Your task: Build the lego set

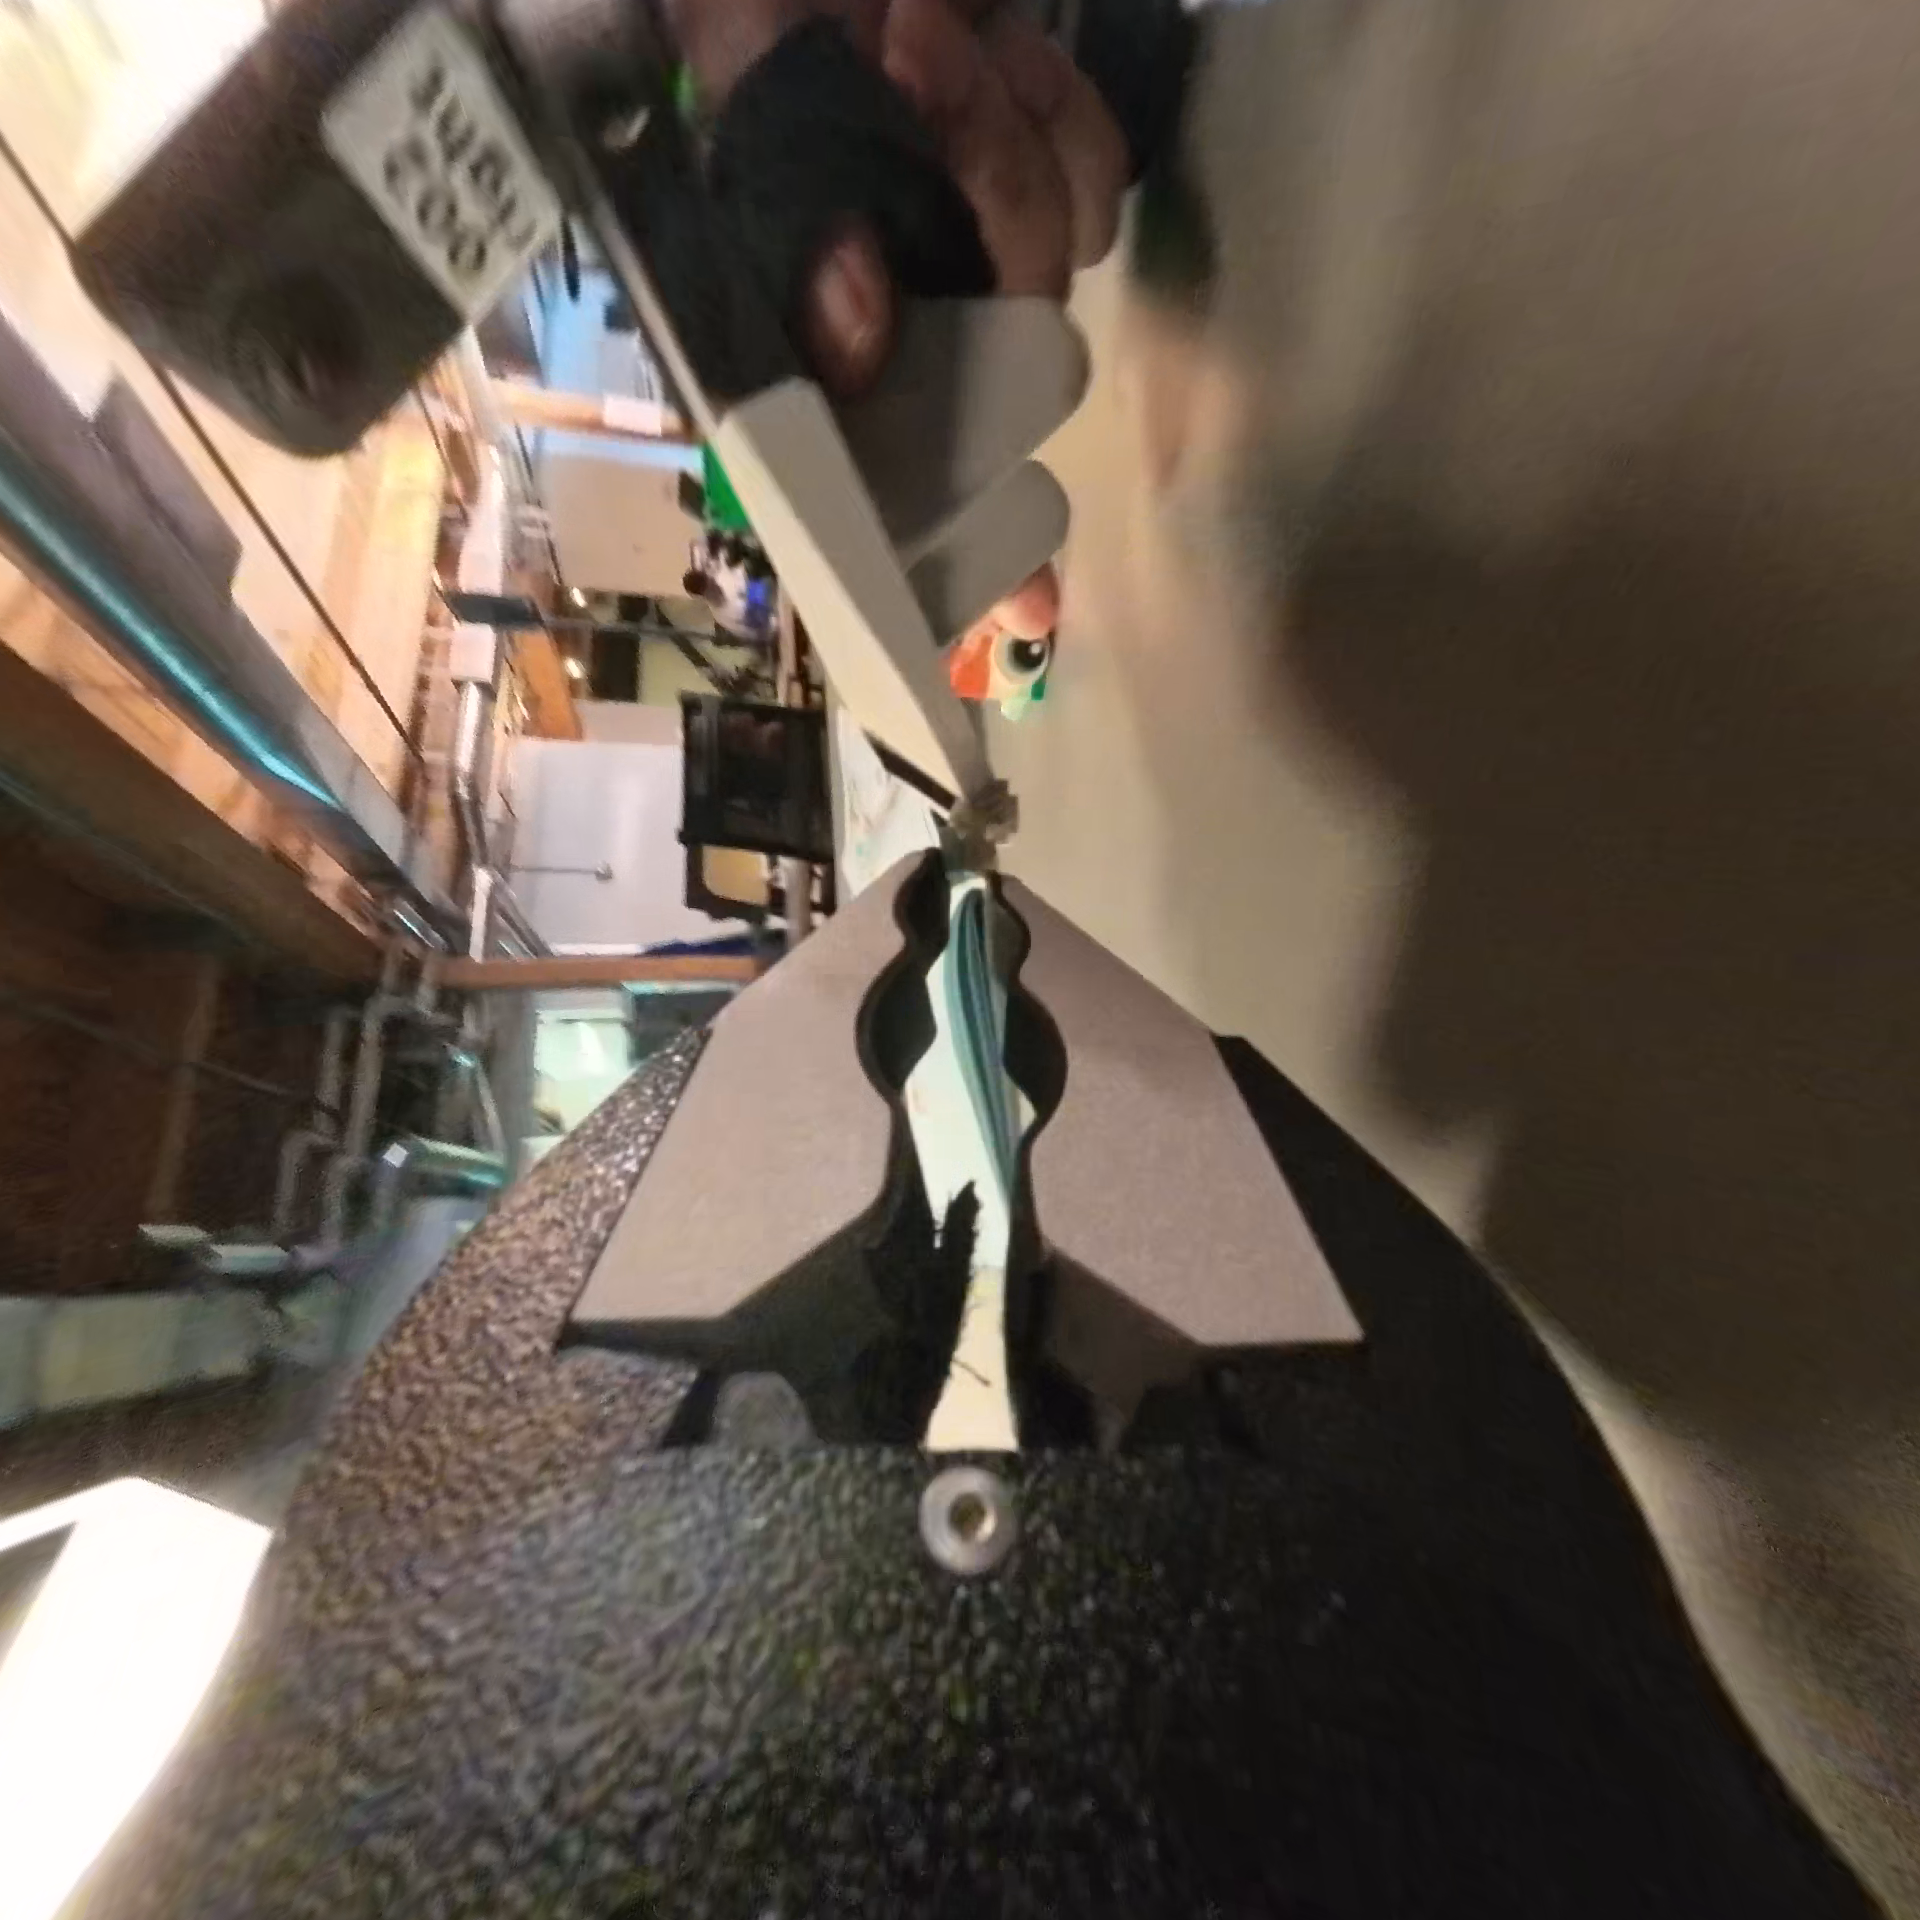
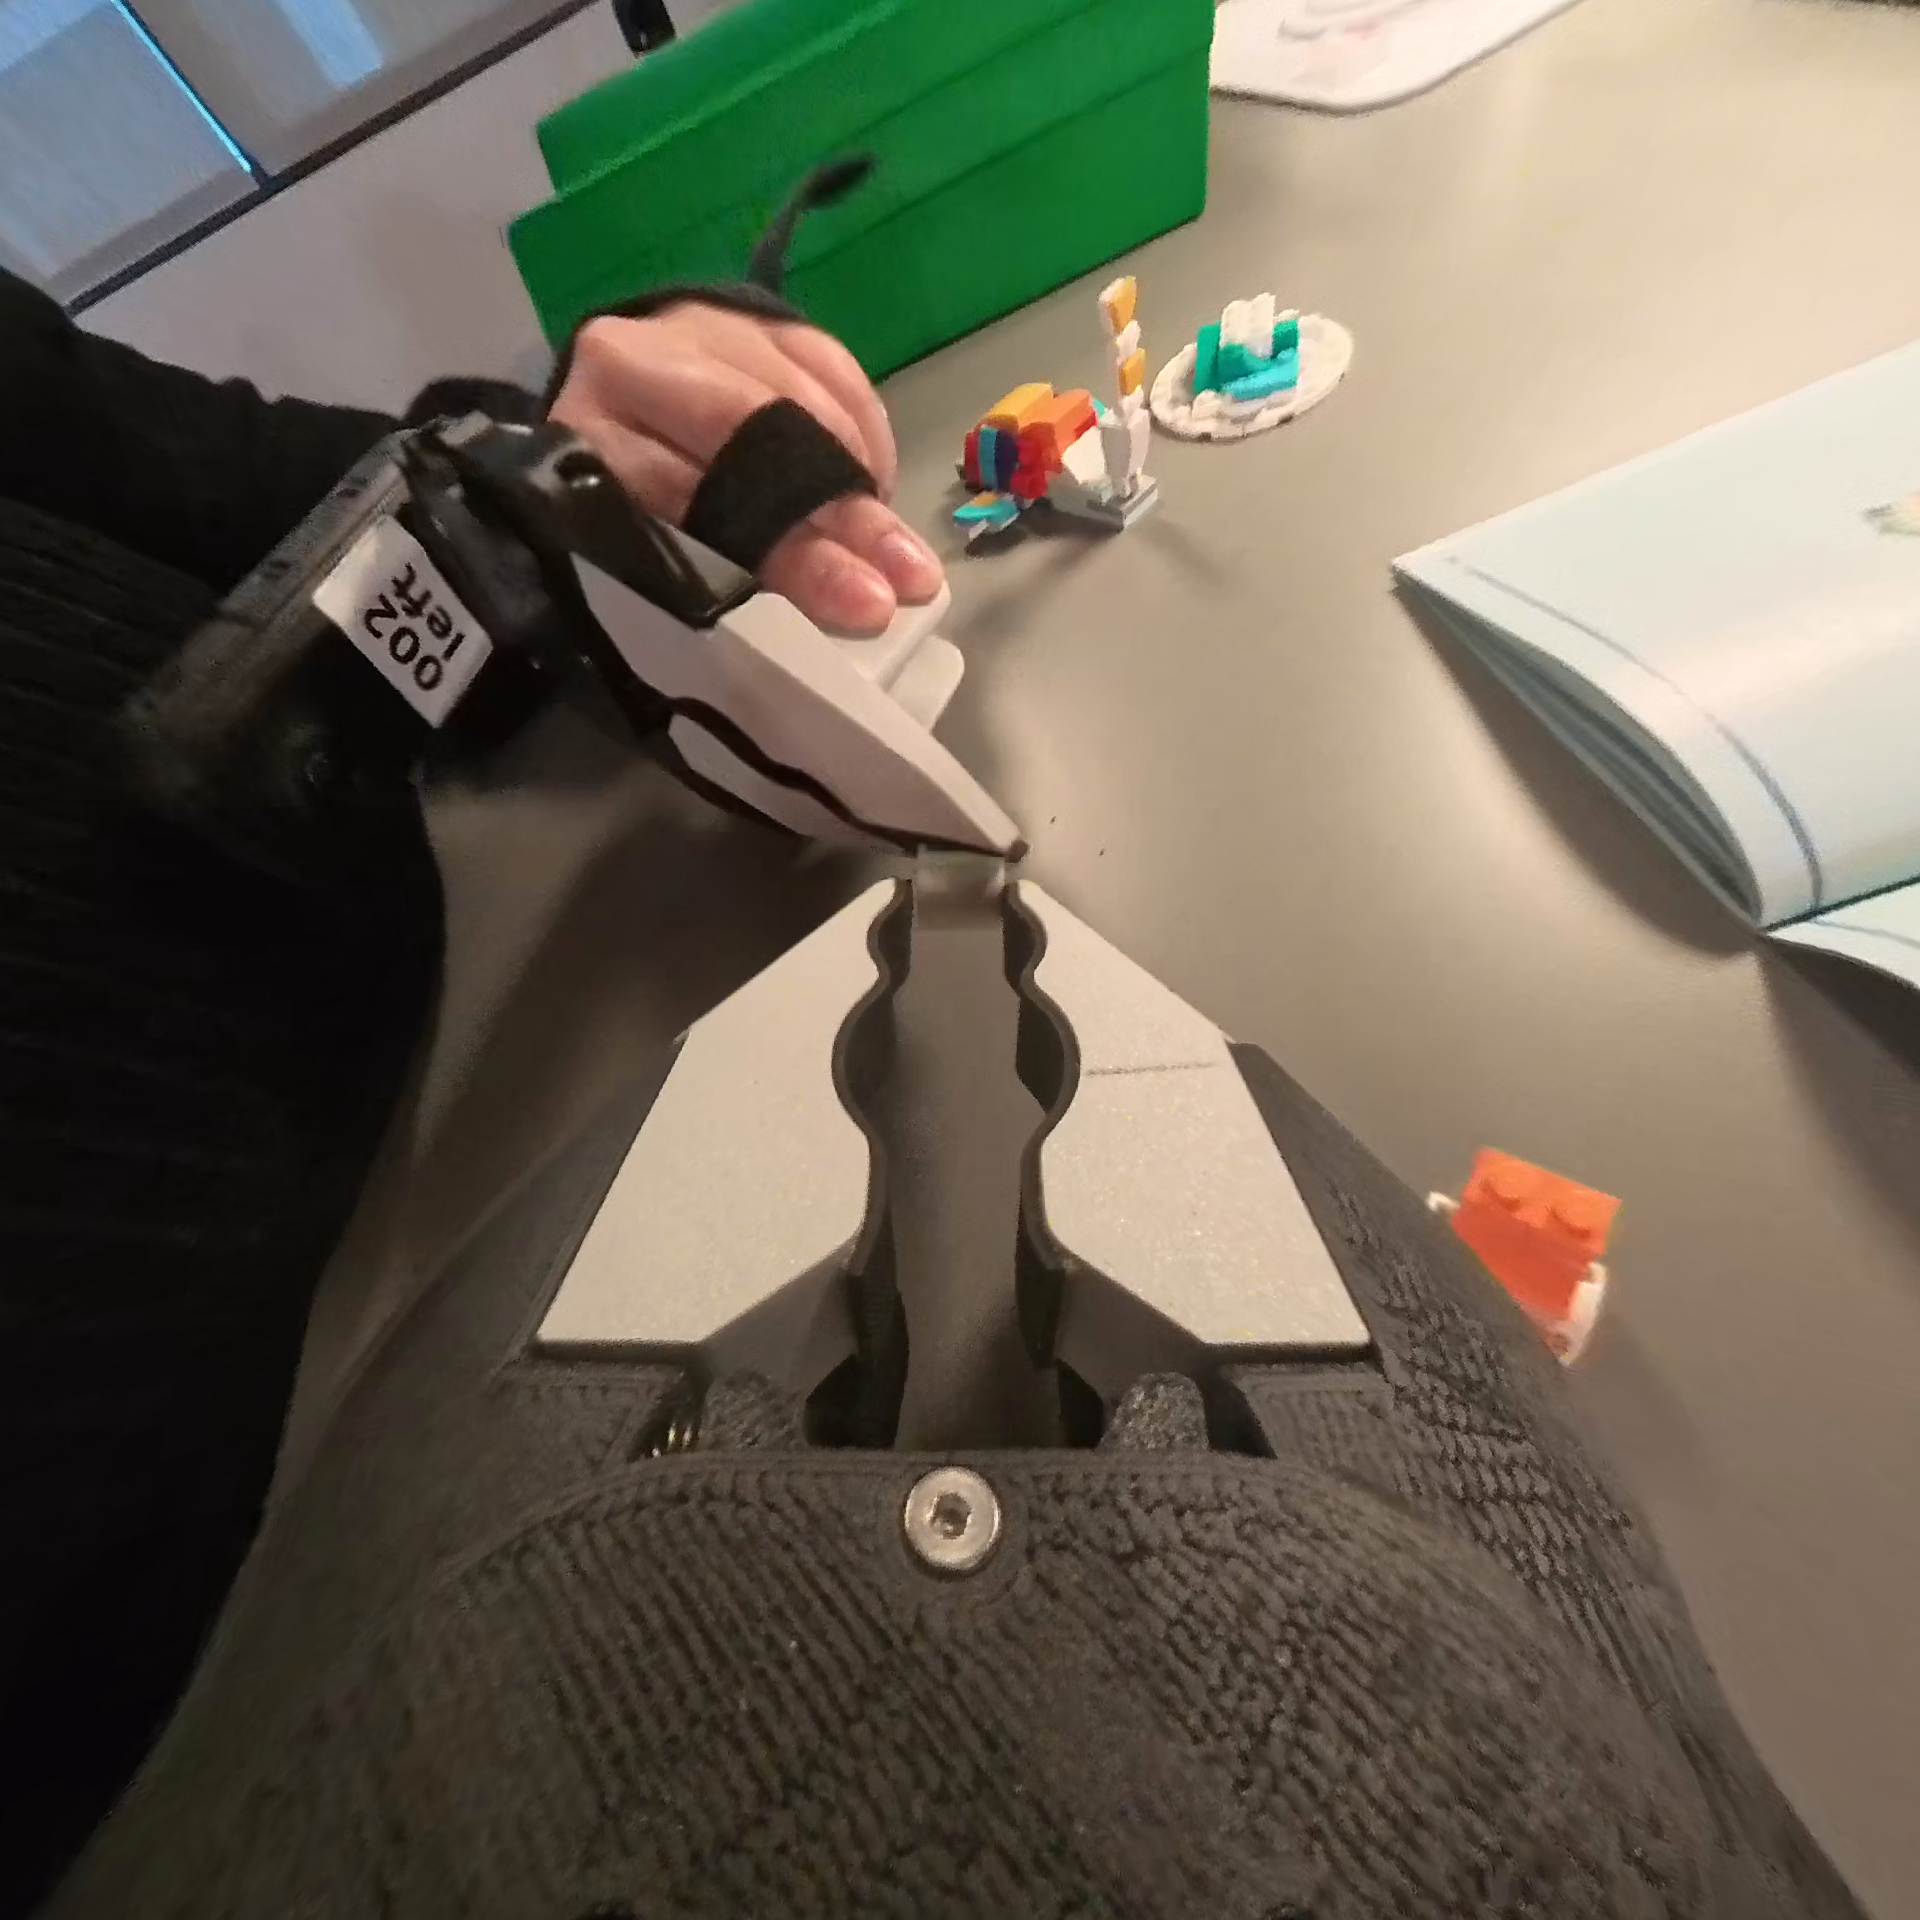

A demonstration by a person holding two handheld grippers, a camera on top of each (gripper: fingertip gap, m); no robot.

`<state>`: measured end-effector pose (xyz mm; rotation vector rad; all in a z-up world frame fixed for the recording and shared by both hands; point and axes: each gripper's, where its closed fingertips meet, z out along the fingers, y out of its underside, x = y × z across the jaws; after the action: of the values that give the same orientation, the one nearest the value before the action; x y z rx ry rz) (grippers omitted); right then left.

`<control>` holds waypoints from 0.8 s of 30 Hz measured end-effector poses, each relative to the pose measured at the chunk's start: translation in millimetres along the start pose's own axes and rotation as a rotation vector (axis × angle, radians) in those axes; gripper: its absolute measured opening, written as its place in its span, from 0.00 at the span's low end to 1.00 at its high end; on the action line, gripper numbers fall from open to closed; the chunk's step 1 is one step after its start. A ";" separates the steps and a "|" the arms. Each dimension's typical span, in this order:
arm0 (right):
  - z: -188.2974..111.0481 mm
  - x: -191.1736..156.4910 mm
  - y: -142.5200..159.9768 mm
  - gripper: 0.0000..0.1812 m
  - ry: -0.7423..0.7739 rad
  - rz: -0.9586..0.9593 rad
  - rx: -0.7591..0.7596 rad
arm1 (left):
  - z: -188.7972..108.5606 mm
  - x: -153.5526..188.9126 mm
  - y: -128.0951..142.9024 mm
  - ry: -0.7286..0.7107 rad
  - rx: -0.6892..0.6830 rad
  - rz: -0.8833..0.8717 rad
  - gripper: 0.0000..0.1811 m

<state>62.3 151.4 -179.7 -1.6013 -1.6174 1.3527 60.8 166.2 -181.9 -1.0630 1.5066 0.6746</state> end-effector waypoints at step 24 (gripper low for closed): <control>4.0 10.9 -6.4 0.04 0.346 -0.722 -0.012 | 3.5 8.0 11.4 0.254 0.015 -0.607 0.03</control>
<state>53.8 161.5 -178.9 -1.0100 -1.7280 0.6498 52.3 172.1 -191.9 -1.5431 1.2890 0.1049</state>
